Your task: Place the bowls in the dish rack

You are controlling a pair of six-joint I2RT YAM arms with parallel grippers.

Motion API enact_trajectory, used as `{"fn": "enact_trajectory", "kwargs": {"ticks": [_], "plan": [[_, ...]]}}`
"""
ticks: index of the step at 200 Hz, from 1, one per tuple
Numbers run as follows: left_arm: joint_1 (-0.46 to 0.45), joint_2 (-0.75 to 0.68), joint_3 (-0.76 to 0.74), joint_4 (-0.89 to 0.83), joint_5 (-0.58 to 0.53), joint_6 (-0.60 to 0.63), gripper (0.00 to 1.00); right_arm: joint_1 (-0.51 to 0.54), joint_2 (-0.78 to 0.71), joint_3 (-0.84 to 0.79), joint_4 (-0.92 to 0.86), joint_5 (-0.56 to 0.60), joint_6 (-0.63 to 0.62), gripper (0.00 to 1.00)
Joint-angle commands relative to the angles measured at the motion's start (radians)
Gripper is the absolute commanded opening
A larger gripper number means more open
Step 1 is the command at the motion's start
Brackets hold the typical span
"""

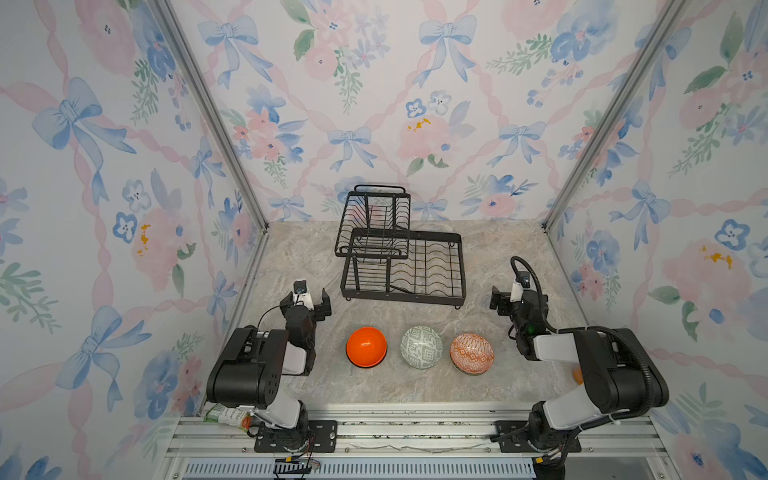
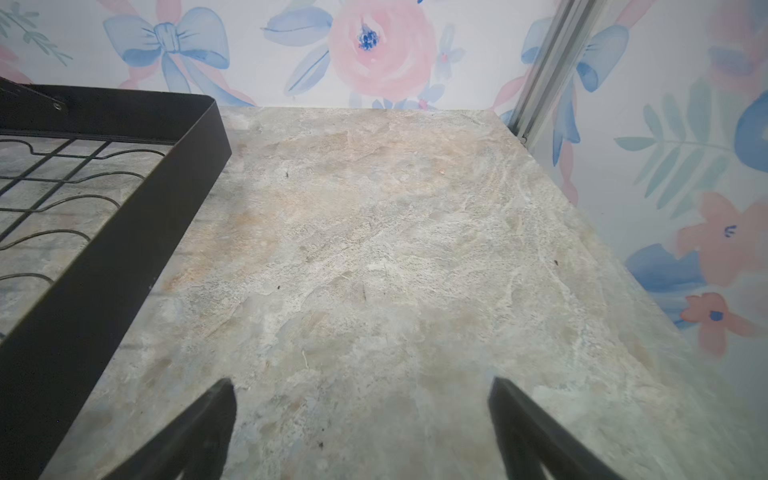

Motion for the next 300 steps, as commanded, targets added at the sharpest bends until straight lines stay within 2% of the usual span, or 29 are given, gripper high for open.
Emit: {"fn": "enact_trajectory", "kwargs": {"ticks": [1,164,188,199,219,238,262,300], "plan": [[-0.004,0.006,0.005,0.025,0.004,0.018,0.98,-0.003,0.005,0.015,0.008,-0.007,0.01,0.97],[-0.012,-0.005,0.012,0.013,-0.01,0.028,0.98,-0.001,0.004,0.015,0.009,0.014,0.013,0.97],[-0.077,-0.117,0.077,-0.196,-0.142,0.047,0.98,0.011,-0.07,0.045,-0.101,0.132,0.037,0.97],[-0.098,-0.182,0.126,-0.366,-0.166,0.016,0.98,0.034,-0.134,0.08,-0.229,0.179,0.031,0.97],[-0.145,-0.299,0.139,-0.509,-0.225,-0.023,0.98,0.079,-0.26,0.163,-0.469,0.234,0.043,0.97],[-0.154,-0.396,0.214,-0.75,-0.196,-0.104,0.98,0.128,-0.364,0.224,-0.639,0.256,0.04,0.97],[-0.183,-0.465,0.331,-1.06,-0.181,-0.181,0.98,0.147,-0.432,0.378,-0.966,0.282,0.144,0.97],[-0.2,-0.501,0.499,-1.434,-0.077,-0.288,0.98,0.235,-0.487,0.521,-1.262,0.336,0.155,0.97]]}}
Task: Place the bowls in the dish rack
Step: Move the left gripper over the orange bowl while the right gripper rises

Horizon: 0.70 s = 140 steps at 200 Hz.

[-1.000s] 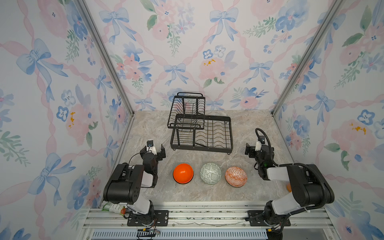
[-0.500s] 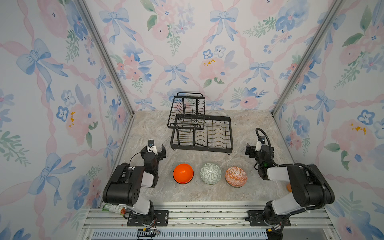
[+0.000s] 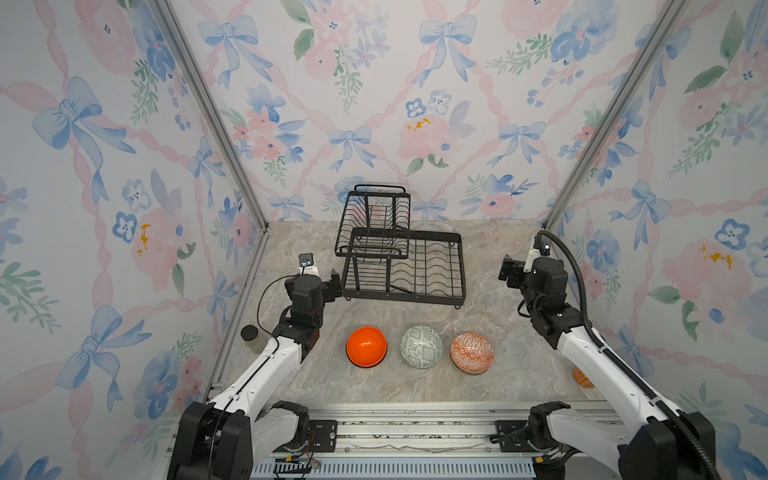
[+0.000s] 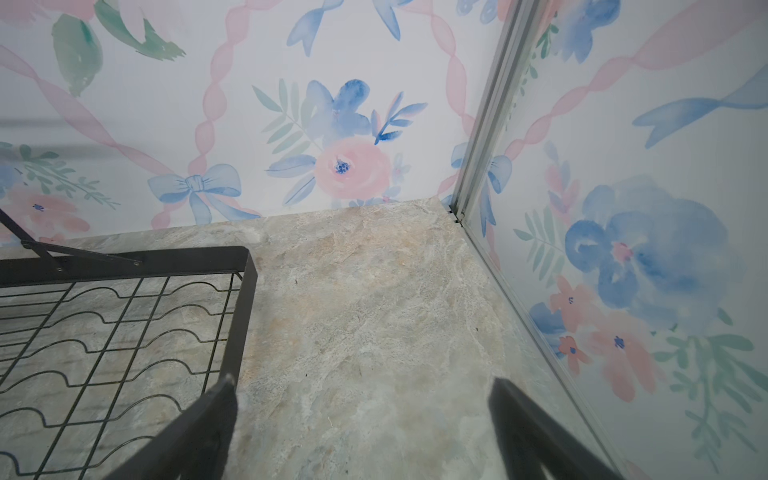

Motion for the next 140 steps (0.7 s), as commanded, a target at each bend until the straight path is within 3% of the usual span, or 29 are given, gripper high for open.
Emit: {"fn": "enact_trajectory", "kwargs": {"ticks": [1,28,60,81,140], "plan": [[-0.003,-0.023,0.087,-0.367,0.073,-0.106,0.98,0.058,-0.023,0.077,-0.348,0.066,0.045,0.97],[-0.006,-0.016,0.152,-0.507,0.176,-0.151,0.98,0.058,0.007,0.221,-0.613,-0.072,0.095,0.97],[-0.015,0.01,0.173,-0.591,0.274,-0.171,0.98,0.051,0.061,0.306,-0.79,-0.214,0.119,0.97],[-0.021,0.027,0.189,-0.645,0.306,-0.186,0.98,0.049,0.074,0.32,-0.841,-0.277,0.137,0.97],[-0.08,0.044,0.183,-0.715,0.462,-0.245,0.98,0.051,0.048,0.287,-0.836,-0.293,0.114,0.97]]}}
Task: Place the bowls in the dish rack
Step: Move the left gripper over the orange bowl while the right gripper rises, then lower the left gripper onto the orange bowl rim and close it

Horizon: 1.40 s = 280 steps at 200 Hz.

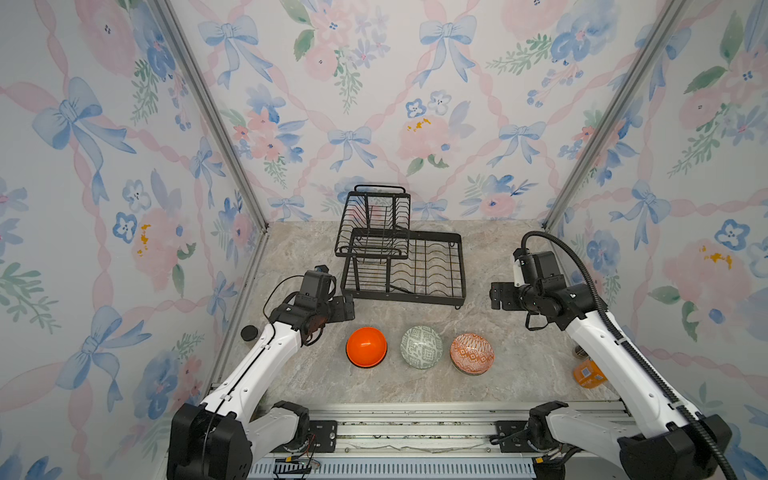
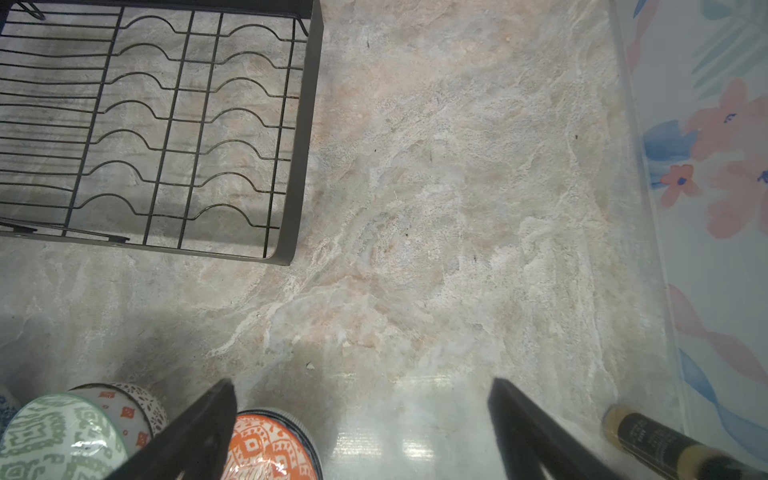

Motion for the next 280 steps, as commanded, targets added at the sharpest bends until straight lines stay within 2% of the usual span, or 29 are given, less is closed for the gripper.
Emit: {"fn": "enact_trajectory", "kwargs": {"ticks": [1,29,85,105,119,139,198,280], "plan": [[-0.034,0.003,-0.001,-0.054,0.098,-0.051,0.98,-0.001,-0.019,-0.006,-0.042,-0.026,-0.001,0.97],[-0.069,0.007,-0.047,-0.063,0.141,-0.094,0.98,-0.001,-0.002,-0.011,-0.034,-0.022,-0.006,0.97],[-0.182,0.013,-0.078,-0.091,0.042,-0.153,0.97,-0.001,0.022,-0.015,-0.019,-0.027,-0.006,0.97],[-0.212,0.022,-0.079,-0.109,-0.01,-0.165,0.87,-0.002,0.023,-0.017,-0.019,-0.025,-0.009,0.97],[-0.218,0.023,-0.079,-0.121,-0.047,-0.165,0.75,-0.002,0.024,-0.022,-0.016,-0.026,-0.009,0.97],[-0.218,0.025,-0.079,-0.131,-0.088,-0.156,0.65,-0.002,0.027,-0.024,-0.013,-0.029,-0.007,0.97],[-0.218,0.073,-0.079,-0.129,-0.093,-0.137,0.47,-0.002,0.02,-0.031,-0.01,-0.031,-0.006,0.97],[-0.22,0.099,-0.079,-0.123,-0.094,-0.134,0.31,-0.002,0.014,-0.046,0.016,-0.051,0.005,0.97]]}}
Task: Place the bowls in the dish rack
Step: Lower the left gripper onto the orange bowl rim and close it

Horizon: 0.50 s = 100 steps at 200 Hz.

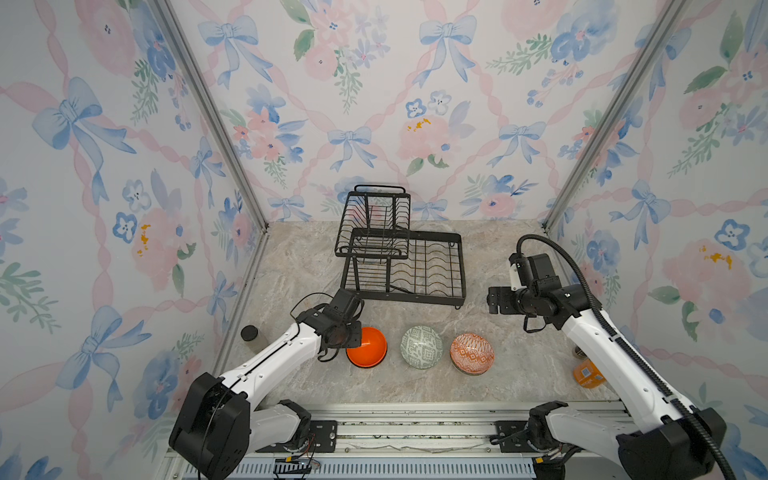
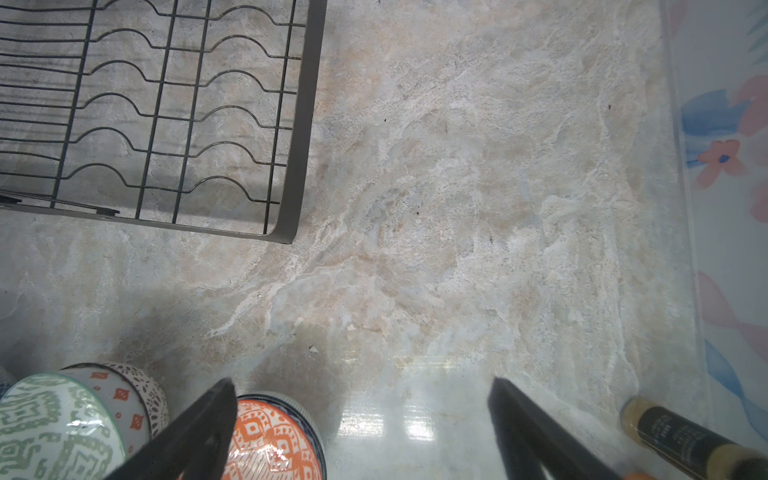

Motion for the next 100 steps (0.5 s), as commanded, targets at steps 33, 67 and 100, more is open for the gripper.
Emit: {"fn": "enact_trajectory", "kwargs": {"ticks": [33,67,100], "plan": [[-0.006,0.008,-0.011,-0.017,-0.023,0.02,0.26,-0.002,-0.002,-0.014,0.021,-0.029,0.005,0.97],[-0.015,0.027,-0.011,-0.018,-0.024,0.034,0.23,-0.002,-0.007,-0.015,0.028,-0.029,0.003,0.97],[-0.024,0.038,-0.011,-0.018,-0.029,0.046,0.2,-0.002,0.0,-0.012,0.027,-0.031,-0.001,0.97]]}}
